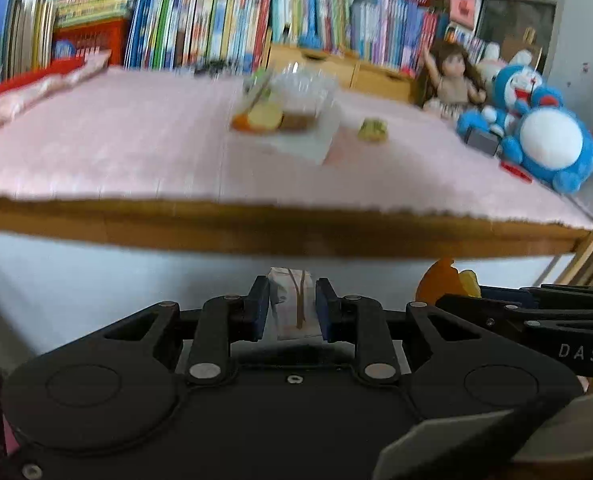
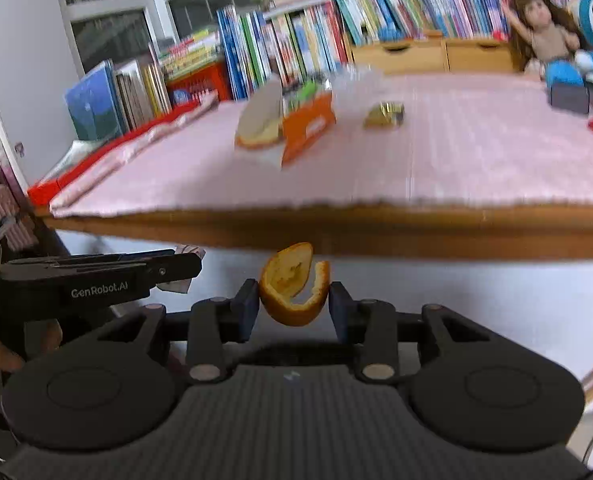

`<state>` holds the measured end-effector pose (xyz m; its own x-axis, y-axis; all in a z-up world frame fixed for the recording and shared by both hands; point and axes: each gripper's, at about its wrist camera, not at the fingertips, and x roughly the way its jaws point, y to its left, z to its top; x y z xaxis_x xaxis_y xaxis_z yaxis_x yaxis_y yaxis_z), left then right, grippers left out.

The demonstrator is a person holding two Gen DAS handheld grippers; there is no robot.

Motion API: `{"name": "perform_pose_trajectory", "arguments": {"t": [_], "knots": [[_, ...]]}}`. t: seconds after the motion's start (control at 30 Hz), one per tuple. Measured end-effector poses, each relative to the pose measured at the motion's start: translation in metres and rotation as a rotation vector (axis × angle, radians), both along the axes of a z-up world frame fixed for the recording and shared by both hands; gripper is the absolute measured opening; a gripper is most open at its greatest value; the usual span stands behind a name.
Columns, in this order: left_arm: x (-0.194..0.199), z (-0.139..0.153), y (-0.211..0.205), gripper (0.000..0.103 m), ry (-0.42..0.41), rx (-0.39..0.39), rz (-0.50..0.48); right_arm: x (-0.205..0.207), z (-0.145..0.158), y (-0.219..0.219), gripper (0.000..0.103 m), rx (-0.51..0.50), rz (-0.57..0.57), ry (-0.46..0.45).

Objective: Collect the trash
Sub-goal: 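Lower both held items into the black bin and open both tools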

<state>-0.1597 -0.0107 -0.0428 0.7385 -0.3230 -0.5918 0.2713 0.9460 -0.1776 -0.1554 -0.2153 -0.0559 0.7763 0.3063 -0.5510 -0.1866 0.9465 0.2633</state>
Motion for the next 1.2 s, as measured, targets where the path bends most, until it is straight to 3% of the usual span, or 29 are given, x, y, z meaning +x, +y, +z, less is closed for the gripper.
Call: {"name": "perform_pose_trajectory", "arguments": {"t": [0.23, 0.5, 0.67, 0.9, 1.0, 1.2], "knots": [[0.015, -0.04, 0.009, 0.023, 0.229, -0.025, 0.028, 0.004, -0.031, 0.005, 0.043, -0.027, -0.008, 0.118], [0.022, -0.064, 0.007, 0.023, 0.327, 0.02, 0.029, 0.014, -0.055, 0.011, 0.044, -0.04, 0.013, 0.212], [0.028, -0.069, 0.002, 0.024, 0.346, 0.049, 0.02, 0.015, -0.058, 0.015, 0.047, -0.043, 0.043, 0.23], [0.029, -0.07, 0.002, 0.025, 0.35, 0.054, 0.016, 0.014, -0.057, 0.012, 0.064, -0.028, 0.055, 0.234], [0.029, -0.068, 0.001, 0.037, 0.341, 0.056, 0.017, 0.018, -0.054, 0.015, 0.066, -0.03, 0.058, 0.23], [0.029, -0.056, 0.0, 0.041, 0.295, 0.075, 0.024, 0.018, -0.045, 0.01, 0.067, -0.023, 0.053, 0.196]]}}
